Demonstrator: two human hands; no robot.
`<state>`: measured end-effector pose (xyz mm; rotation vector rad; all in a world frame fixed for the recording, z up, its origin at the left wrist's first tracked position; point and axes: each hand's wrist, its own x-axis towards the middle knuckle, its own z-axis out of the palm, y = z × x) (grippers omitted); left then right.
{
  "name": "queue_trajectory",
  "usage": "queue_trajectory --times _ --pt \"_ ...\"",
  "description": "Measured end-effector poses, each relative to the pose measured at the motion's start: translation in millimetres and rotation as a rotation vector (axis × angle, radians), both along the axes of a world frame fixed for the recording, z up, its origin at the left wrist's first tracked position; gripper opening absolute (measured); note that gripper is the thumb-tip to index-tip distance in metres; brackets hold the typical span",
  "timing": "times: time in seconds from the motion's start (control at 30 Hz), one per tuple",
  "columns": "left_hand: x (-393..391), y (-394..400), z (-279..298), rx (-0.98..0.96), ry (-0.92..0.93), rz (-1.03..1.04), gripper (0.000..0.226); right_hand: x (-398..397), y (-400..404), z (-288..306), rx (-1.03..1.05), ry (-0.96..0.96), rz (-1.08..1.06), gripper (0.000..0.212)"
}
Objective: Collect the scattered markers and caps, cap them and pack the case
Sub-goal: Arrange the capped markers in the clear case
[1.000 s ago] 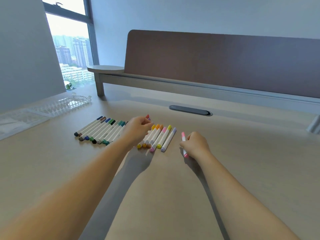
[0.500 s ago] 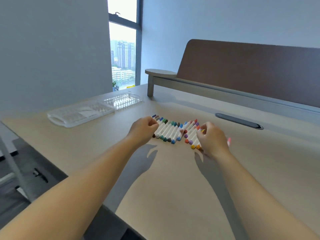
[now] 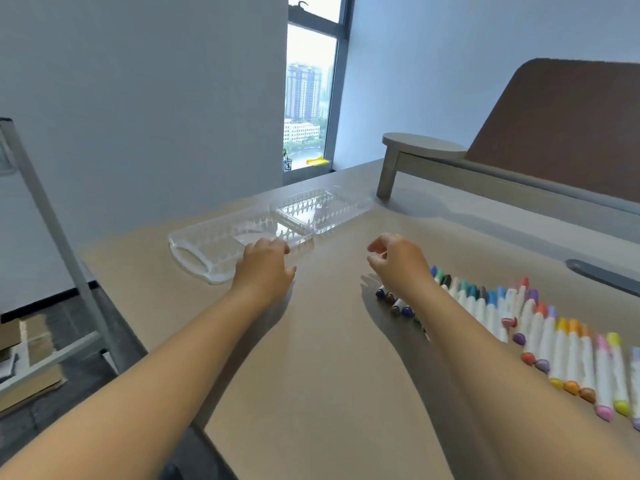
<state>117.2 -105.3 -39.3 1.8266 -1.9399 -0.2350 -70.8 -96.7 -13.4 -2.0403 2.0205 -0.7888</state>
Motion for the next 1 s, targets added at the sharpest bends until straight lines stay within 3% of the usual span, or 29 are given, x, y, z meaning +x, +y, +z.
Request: queue_trajectory --times 0.13,0.23,0.5,0.73,1.0 --pt "-3 -36 -3 0.026 -0.218 0.056 0.039 15 -59 -11 0.101 -0.015 0.022 0.03" --pt "-2 -52 -5 0.046 -0.283 0.034 0.022 24 -89 -18 0.164 -0.024 0.028 0.032" --pt "33 -68 8 -0.012 -0.098 -0.108 0.009 30 -121 0 0.168 0.085 0.02 0.04" --pt "44 -71 39 -0.111 -0.081 -0.329 0.009 8 -103 38 0.129 0.29 -0.028 0.023" --pt "-1 -51 57 -0.182 -0.034 -0.507 0.007 -48 -32 71 0.226 0.172 -0.078 0.018"
